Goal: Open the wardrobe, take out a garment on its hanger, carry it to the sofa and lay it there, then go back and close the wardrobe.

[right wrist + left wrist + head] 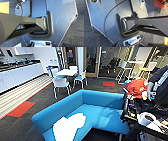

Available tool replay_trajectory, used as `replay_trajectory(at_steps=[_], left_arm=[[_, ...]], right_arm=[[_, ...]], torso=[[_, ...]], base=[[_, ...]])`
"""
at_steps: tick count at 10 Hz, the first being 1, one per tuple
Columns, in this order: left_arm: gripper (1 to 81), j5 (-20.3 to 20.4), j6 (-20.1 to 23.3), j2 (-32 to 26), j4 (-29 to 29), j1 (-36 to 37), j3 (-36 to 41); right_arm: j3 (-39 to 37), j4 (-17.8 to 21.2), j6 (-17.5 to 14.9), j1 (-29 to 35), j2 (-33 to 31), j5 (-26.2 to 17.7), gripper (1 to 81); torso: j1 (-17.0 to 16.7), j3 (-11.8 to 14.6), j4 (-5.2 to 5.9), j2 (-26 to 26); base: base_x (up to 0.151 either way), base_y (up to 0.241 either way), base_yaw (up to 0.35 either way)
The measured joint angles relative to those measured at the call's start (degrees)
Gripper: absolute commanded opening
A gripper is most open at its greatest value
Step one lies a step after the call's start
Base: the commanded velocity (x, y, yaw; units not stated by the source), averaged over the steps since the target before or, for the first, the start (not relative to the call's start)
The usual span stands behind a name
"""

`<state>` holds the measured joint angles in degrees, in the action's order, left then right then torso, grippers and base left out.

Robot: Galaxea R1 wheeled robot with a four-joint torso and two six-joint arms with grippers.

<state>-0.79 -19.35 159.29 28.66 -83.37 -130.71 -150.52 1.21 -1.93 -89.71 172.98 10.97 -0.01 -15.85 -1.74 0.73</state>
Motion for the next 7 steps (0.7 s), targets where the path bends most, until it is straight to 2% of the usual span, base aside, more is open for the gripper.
replay_trajectory(at_steps=[7], left_arm=[[81.1,0.2,0.0,0.8,0.0,0.0,-2.1]], right_arm=[[-0.2,0.0,0.0,0.0,0.3,-0.2,81.1]], torso=[[0.0,0.0,0.0,0.0]], base=[[0.0,0.0,0.0]])
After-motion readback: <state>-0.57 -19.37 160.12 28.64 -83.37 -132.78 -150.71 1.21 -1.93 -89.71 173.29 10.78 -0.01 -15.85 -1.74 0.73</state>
